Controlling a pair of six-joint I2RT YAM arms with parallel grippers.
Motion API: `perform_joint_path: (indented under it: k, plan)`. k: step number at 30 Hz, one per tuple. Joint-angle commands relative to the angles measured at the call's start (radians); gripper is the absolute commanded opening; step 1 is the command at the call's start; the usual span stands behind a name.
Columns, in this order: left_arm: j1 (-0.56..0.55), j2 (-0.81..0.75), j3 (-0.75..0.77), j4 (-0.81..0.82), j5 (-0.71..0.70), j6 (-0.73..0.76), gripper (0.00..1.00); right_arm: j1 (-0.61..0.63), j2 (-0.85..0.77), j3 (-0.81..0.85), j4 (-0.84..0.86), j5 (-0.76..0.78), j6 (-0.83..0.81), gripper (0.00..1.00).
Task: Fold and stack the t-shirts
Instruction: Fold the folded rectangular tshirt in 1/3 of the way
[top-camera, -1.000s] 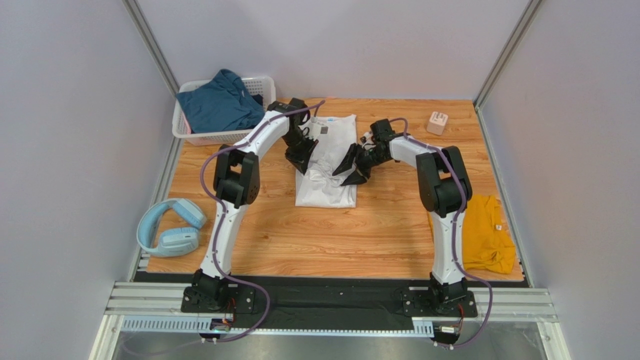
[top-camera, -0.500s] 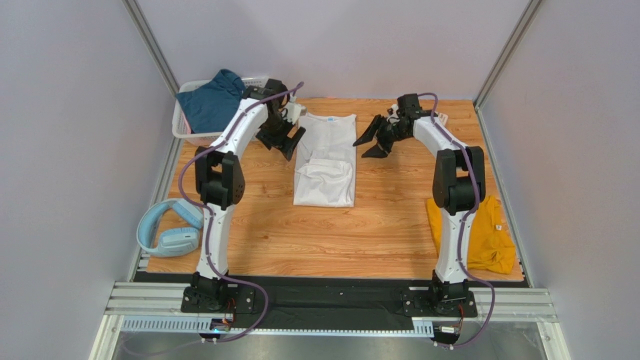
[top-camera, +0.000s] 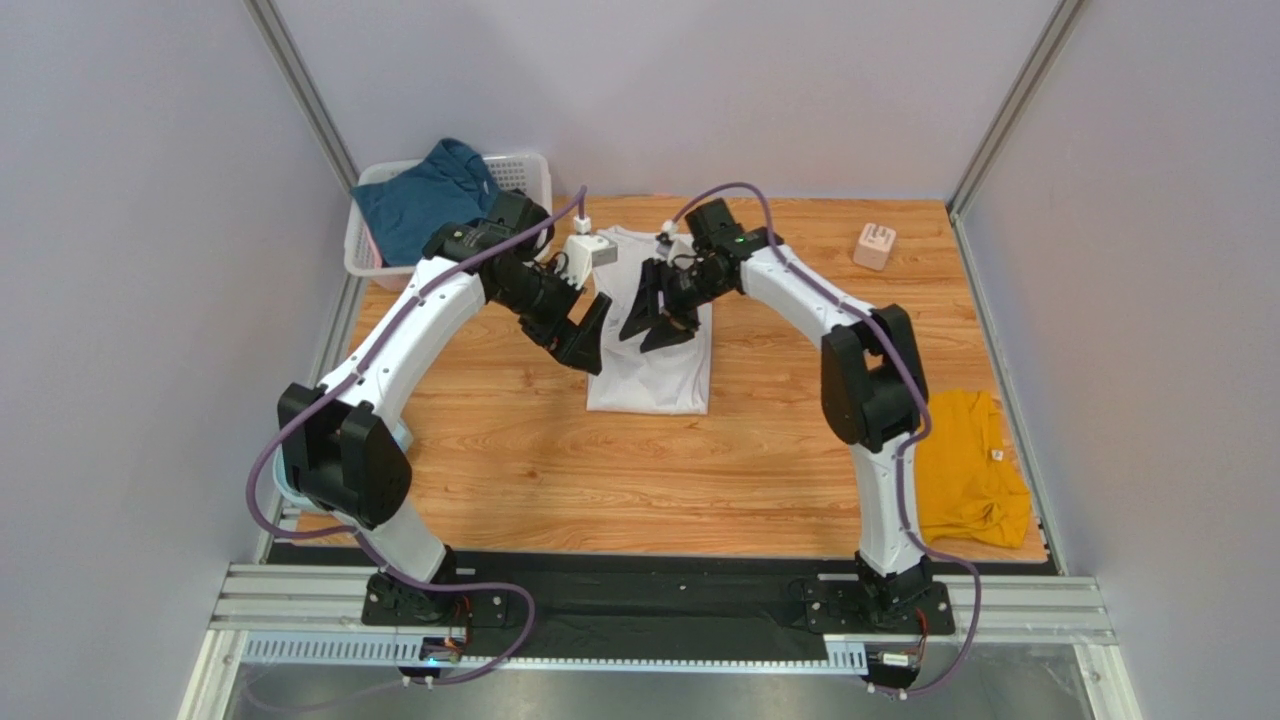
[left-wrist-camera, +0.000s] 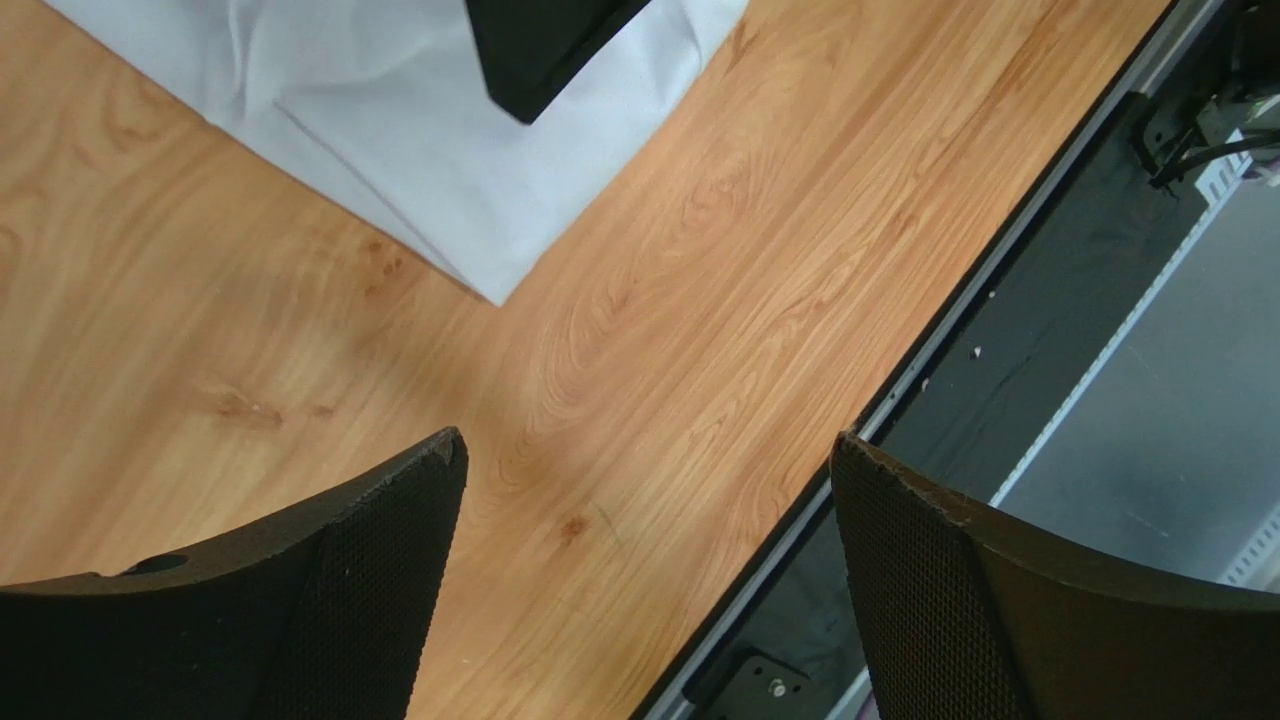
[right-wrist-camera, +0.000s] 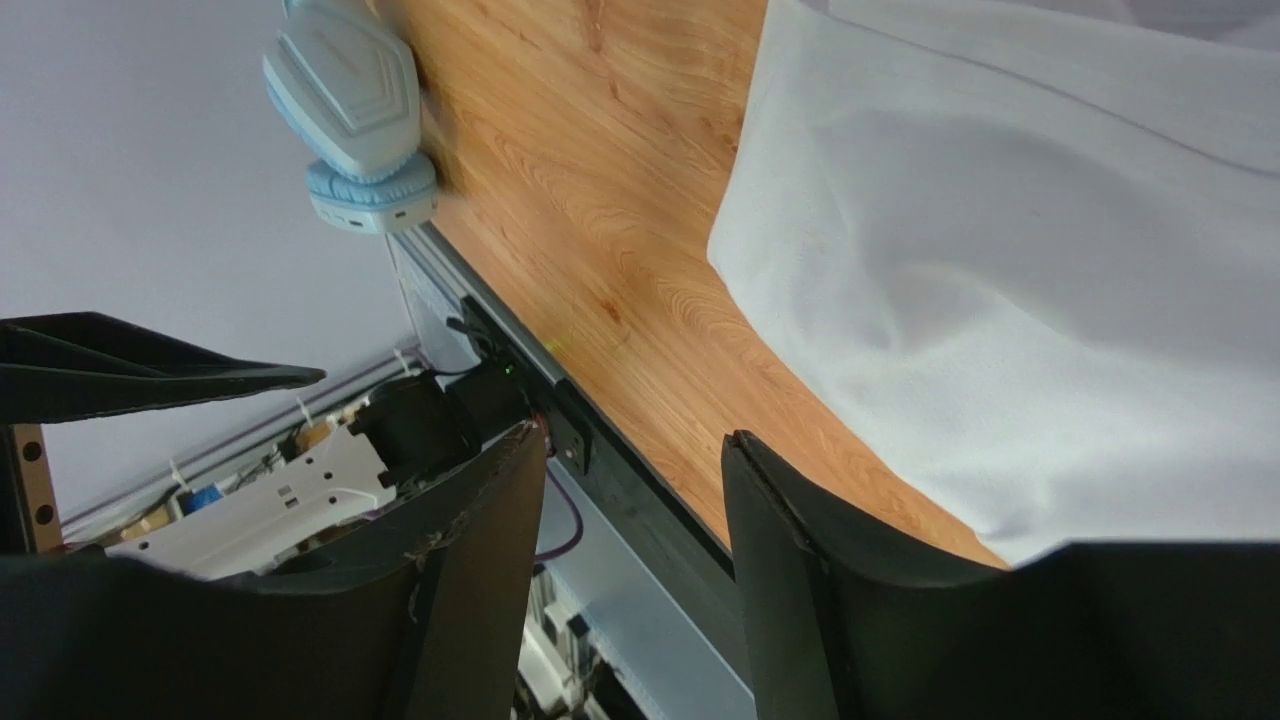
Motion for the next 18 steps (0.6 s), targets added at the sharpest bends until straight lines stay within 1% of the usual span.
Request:
perform_joint_path:
  k: [1, 3, 6, 7, 10, 12, 13, 14, 16, 17, 18]
  plan:
    - [0.025, -0.01, -0.046, 0.058, 0.053, 0.001, 0.96, 0.009, 0.159, 0.114, -0.005, -0.077, 0.006, 0.52]
    - [0.025, -0.023, -0.055, 0.073, 0.065, -0.003, 0.96, 0.006, 0.213, 0.189, -0.007, -0.1, 0.032, 0.52]
    - [0.025, -0.02, -0.049, 0.11, 0.118, -0.025, 0.96, -0.008, 0.322, 0.257, -0.008, -0.117, 0.058, 0.51]
    - [0.019, -0.001, -0.043, 0.116, 0.152, -0.025, 0.96, -0.011, 0.386, 0.298, -0.007, -0.123, 0.064, 0.51]
    - [-0.009, 0.048, -0.023, 0.158, 0.171, -0.03, 0.96, -0.034, 0.489, 0.369, -0.005, -0.152, 0.081, 0.49]
    - [-0.055, 0.107, -0.002, 0.171, 0.171, -0.011, 0.96, -0.042, 0.518, 0.377, 0.01, -0.16, 0.09, 0.49]
    - [-0.079, 0.132, 0.006, 0.17, 0.13, 0.0, 0.96, -0.044, 0.526, 0.362, 0.019, -0.161, 0.093, 0.49]
    - [-0.119, 0.157, 0.023, 0.165, 0.105, 0.009, 0.96, -0.044, 0.528, 0.345, 0.064, -0.178, 0.104, 0.48]
    - [-0.145, 0.233, 0.034, 0.153, 0.068, 0.049, 0.96, -0.044, 0.517, 0.277, 0.13, -0.195, 0.153, 0.48]
    - [-0.16, 0.258, 0.037, 0.152, 0.065, 0.062, 0.96, -0.045, 0.502, 0.256, 0.195, -0.21, 0.173, 0.48]
    - [-0.165, 0.307, 0.04, 0.152, 0.059, 0.063, 0.96, -0.047, 0.498, 0.246, 0.217, -0.218, 0.187, 0.48]
